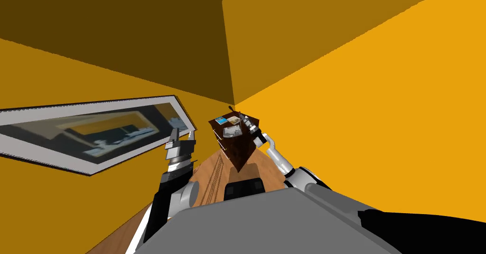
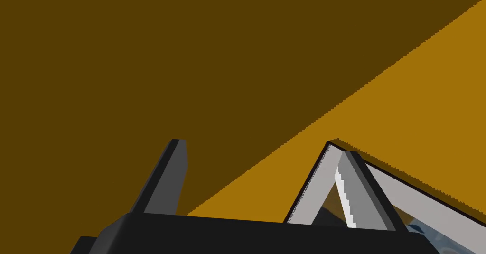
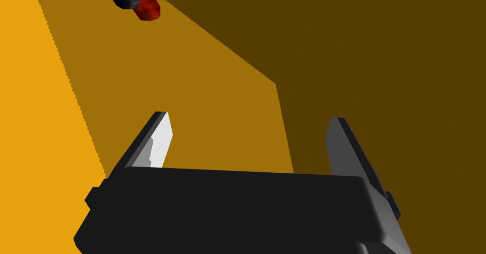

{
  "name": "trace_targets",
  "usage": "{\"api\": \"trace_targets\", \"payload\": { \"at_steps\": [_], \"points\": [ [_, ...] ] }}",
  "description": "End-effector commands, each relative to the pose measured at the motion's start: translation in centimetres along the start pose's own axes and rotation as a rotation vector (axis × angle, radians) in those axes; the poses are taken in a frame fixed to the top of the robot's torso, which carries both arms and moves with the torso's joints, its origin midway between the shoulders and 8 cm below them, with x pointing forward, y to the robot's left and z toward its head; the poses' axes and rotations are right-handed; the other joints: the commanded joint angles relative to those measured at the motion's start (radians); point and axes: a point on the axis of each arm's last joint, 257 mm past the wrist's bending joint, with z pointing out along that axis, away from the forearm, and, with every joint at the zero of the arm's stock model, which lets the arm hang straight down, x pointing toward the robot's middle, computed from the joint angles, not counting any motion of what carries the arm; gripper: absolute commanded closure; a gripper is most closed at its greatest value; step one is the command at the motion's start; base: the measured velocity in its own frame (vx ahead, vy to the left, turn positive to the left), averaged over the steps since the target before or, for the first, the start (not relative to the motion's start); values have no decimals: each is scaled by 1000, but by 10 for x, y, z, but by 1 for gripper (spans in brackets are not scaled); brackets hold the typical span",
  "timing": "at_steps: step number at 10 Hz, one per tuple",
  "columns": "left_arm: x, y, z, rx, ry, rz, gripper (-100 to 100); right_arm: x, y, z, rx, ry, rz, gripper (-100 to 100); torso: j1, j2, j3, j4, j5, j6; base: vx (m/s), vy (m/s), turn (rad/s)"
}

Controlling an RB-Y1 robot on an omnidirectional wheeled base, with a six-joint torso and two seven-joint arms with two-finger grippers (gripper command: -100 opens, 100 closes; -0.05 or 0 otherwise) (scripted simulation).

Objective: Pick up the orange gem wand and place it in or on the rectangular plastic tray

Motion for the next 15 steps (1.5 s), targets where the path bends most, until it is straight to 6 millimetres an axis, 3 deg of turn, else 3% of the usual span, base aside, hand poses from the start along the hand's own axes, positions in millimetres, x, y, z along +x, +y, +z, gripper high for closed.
{"api": "trace_targets", "payload": {
  "at_steps": [1, 6, 8, 10, 11, 13, 15],
  "points": [
    [0, 0, 0, 0, 0, 0, 0, 1, -11, 11, 19, 23, -59, -100, 0, 0, 0, 0, 0, 0, 6, 198, -288],
    [0, 0, 0, 0, 0, 0, 0, 5, -49, 22, 87, 75, -170, -100, 1, -3, -2, 0, 0, 1, 0, 182, -207],
    [0, 0, 0, 0, 0, 0, 0, -6, -72, 33, 129, 99, -271, -100, 0, -2, -1, 0, 0, 0, -9, 228, -321],
    [0, 0, 0, 0, 0, 0, 0, -8, -97, 31, 176, 126, -337, -100, 5, -2, -1, 0, 1, -1, 6, 243, -171],
    [0, 0, 0, 0, 0, 0, 0, -6, -100, 30, 182, 130, -337, -100, 4, -4, -2, -1, 1, 0, 31, 164, -126],
    [0, 0, 0, 0, 0, 0, 0, -21, -132, 30, 246, 157, -432, -100, 0, -5, -3, -1, 0, 0, 23, 227, -244],
    [0, 0, 0, 0, 0, 0, 0, -29, -149, 27, 280, 173, -488, -100, 4, -4, -3, -1, 1, 0, 6, 223, -168]
  ]
}}
